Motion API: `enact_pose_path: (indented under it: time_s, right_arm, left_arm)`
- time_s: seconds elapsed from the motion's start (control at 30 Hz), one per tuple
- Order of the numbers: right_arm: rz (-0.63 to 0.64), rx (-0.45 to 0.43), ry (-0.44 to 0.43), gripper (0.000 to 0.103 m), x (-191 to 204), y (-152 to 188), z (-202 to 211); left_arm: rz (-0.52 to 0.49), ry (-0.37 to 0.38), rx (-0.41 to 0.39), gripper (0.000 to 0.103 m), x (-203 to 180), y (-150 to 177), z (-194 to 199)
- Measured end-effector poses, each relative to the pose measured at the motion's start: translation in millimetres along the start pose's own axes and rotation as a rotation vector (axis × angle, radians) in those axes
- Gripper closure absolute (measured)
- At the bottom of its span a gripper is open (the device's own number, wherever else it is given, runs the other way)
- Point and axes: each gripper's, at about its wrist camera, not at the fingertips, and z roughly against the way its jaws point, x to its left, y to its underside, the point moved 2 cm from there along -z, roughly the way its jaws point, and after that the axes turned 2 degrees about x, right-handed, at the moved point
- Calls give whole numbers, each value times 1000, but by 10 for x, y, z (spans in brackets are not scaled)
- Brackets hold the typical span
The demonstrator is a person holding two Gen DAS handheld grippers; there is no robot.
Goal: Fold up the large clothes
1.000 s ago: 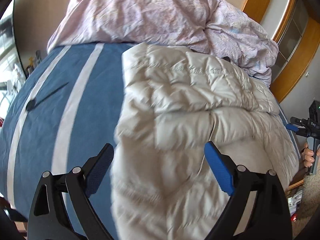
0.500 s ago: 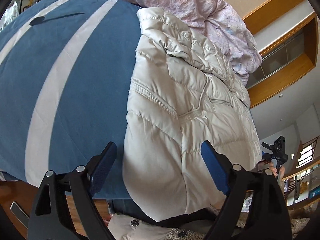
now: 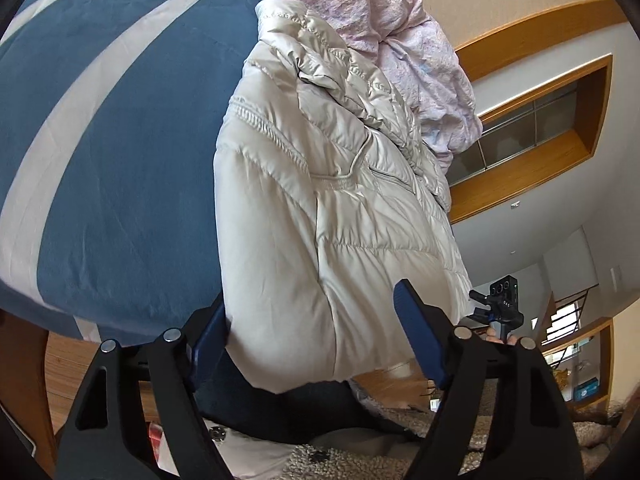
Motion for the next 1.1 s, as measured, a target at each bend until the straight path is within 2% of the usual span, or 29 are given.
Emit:
enact_pose_path:
  time_s: [0.13,0.23,0.33,0.43,0.5,0.6,0.73,0.9,1.1]
  right_arm:
    - [9,8,-21,41,20,59,-34]
    - [-3,5,-42,46,3,89,-52]
    - [-13,0,-62,54,-7,109,-76]
    - [-19,-8,-64,63,-11,109,-81]
    - [-19,-21,-66,70,-9,106,-68]
    - [0,-52,-48,78,26,109,-17]
    - [41,-101,-16,83,161,70,46]
    - [139,-240,2,86,456,7,240]
    - [255,-442,73,86,879,-188,478]
  left_arm:
    - [25,8,5,29,-8,67,-3]
    - [41,10,30,32,-57,93,-59]
    - [50,-5,43,39,-81,84,-118]
    - [76,-3,39,51,-41,77,-128]
    - [82,-12,33,66,-14,87,-120]
    - [64,-36,2,80,-35,107,-66]
    - [20,-62,-64,88,-147,50,43]
    - [-17,-65,-157,89,-295,-120,205]
    - [-85,-57,-284,90,-582,-445,381]
